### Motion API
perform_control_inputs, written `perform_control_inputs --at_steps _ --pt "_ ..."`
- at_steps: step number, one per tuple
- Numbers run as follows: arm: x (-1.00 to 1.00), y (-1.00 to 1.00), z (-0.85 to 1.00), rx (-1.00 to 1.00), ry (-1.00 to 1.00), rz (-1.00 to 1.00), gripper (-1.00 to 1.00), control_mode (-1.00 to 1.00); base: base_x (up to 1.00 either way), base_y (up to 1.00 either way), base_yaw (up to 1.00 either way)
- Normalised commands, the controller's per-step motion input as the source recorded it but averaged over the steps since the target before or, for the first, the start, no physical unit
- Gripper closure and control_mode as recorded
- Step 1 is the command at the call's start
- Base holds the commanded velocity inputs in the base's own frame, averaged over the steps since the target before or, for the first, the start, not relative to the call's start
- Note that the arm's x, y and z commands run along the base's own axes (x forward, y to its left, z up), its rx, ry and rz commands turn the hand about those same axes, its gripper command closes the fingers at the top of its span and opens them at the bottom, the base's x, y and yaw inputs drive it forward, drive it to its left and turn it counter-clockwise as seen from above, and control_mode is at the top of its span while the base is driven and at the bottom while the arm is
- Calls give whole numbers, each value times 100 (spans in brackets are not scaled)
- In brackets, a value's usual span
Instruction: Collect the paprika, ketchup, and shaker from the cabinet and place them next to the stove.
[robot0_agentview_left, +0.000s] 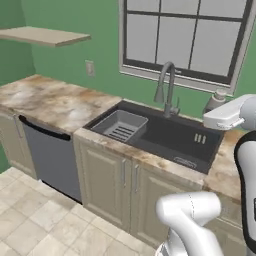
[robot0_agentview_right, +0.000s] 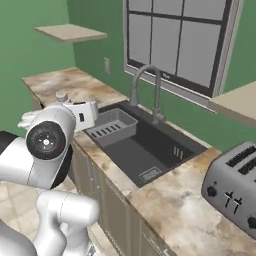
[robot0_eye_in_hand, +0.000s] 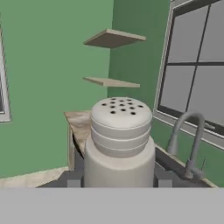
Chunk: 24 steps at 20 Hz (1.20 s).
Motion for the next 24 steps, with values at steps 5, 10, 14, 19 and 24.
perform_control_inputs --at_steps 5,10,14,19,24 --pt "0 0 0 0 0 0 100 100 0 31 67" --pt "0 0 0 0 0 0 100 100 0 30 68" --pt "0 0 0 0 0 0 100 100 0 30 68" --pt "0 0 0 0 0 0 100 100 0 28 69" --pt "0 0 0 0 0 0 100 100 0 28 69"
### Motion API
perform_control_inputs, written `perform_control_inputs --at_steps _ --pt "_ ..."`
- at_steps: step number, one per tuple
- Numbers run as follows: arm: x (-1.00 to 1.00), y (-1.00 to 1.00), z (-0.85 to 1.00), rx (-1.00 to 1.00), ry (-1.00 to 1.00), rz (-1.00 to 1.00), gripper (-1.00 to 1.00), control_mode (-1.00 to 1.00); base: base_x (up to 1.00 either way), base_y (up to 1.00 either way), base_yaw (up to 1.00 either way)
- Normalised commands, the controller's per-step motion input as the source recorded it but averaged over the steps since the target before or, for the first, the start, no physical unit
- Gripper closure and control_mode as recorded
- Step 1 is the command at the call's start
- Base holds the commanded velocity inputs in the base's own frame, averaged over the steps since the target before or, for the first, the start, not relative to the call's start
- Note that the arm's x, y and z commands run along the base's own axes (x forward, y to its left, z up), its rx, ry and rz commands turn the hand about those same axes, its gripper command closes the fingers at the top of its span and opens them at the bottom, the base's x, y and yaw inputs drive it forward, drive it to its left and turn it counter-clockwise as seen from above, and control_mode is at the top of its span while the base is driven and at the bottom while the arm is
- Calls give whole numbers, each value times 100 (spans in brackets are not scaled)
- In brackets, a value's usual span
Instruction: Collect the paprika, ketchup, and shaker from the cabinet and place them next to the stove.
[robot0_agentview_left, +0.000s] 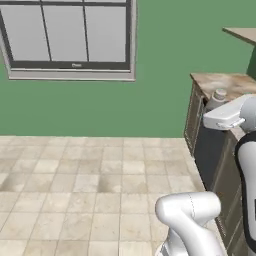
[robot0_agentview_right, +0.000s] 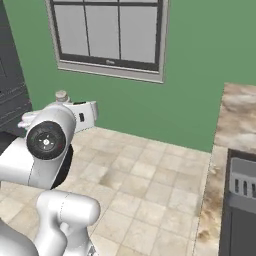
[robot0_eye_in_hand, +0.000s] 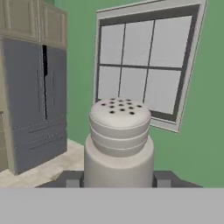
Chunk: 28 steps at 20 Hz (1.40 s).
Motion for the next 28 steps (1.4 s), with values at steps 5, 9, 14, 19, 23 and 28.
perform_control_inputs --at_steps 5,9,14,19,23,28 --pt "0 0 0 0 0 0 100 100 0 39 66" --pt "0 0 0 0 0 0 100 100 0 44 65" --pt "0 0 0 0 0 0 100 100 0 47 64" --pt "0 0 0 0 0 0 100 100 22 53 53" --pt "0 0 0 0 0 0 100 100 71 48 41" --pt "0 0 0 0 0 0 100 100 91 42 36"
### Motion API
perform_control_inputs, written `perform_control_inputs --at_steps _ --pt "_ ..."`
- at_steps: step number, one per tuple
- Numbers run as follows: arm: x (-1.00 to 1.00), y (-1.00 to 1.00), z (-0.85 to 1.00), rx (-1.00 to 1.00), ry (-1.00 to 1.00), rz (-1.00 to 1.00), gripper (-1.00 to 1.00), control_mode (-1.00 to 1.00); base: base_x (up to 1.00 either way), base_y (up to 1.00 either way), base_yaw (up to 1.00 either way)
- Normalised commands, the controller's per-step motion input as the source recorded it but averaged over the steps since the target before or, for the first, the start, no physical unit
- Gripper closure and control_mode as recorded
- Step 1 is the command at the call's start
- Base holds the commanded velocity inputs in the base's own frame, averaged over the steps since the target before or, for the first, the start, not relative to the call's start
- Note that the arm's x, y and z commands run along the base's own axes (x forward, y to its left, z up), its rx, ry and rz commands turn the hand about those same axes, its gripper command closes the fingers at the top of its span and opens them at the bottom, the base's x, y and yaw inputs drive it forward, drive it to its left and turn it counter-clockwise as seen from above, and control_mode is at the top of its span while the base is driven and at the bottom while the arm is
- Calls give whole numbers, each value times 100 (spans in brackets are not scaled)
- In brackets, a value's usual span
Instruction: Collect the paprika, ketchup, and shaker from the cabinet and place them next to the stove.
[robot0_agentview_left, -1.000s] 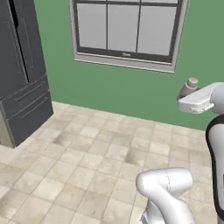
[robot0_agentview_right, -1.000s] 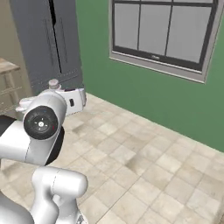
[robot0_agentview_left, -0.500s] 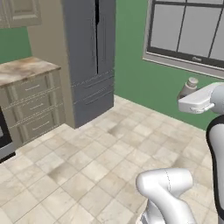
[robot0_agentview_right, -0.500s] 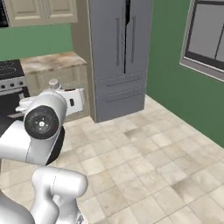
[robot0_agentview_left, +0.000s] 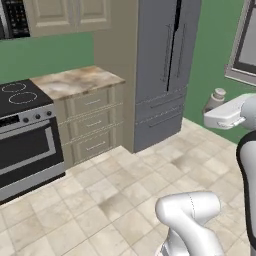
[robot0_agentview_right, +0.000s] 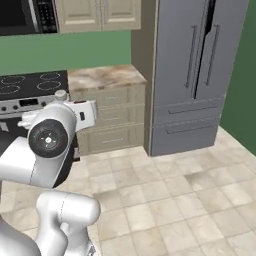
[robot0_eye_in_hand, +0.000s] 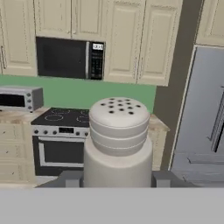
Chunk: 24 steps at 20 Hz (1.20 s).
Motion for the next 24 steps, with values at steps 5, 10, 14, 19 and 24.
perform_control_inputs --at_steps 5,10,14,19,24 --pt "0 0 0 0 0 0 100 100 100 29 31" --pt "0 0 0 0 0 0 100 100 100 5 27" --pt "0 0 0 0 0 0 100 100 100 0 20" --pt "0 0 0 0 0 0 100 100 100 -4 25" --pt "0 0 0 0 0 0 100 100 100 -18 31"
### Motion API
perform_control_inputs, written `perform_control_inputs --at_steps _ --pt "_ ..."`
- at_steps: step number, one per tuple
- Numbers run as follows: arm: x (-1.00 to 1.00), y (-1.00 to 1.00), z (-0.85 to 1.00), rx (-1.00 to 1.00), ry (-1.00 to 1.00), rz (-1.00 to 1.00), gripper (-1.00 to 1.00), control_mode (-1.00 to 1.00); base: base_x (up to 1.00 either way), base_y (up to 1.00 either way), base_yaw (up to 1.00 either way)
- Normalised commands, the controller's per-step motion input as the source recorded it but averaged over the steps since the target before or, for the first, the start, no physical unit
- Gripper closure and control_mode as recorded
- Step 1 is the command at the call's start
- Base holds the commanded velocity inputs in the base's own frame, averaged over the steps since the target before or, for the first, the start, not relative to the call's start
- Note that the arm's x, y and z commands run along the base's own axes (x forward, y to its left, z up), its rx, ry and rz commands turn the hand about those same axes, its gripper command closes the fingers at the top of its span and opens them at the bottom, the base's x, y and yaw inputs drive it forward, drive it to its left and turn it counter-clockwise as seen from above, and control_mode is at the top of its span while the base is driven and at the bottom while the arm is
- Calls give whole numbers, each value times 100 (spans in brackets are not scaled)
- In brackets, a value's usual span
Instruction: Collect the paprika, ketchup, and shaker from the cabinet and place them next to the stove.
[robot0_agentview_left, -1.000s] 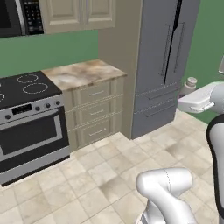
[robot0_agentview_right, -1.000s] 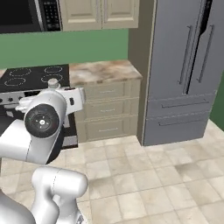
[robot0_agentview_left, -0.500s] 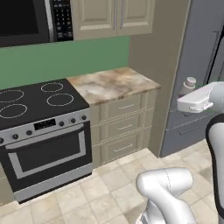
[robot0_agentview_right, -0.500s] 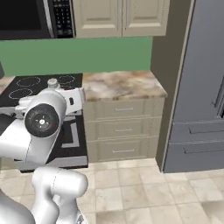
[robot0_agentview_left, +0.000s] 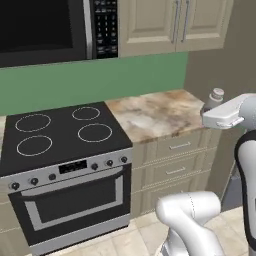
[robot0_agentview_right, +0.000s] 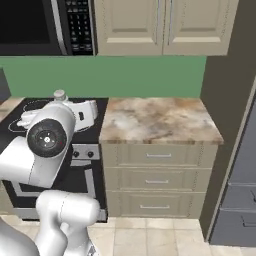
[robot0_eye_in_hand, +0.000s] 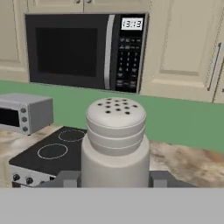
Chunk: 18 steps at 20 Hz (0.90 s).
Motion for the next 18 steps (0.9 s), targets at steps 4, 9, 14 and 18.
perform_control_inputs --at_steps 4,9,14,18 --pt "0 0 0 0 0 0 100 100 93 -31 34" --pt "0 0 0 0 0 0 100 100 76 -44 38" --pt "0 0 0 0 0 0 100 100 34 -46 32" --pt "0 0 0 0 0 0 100 100 56 -30 15"
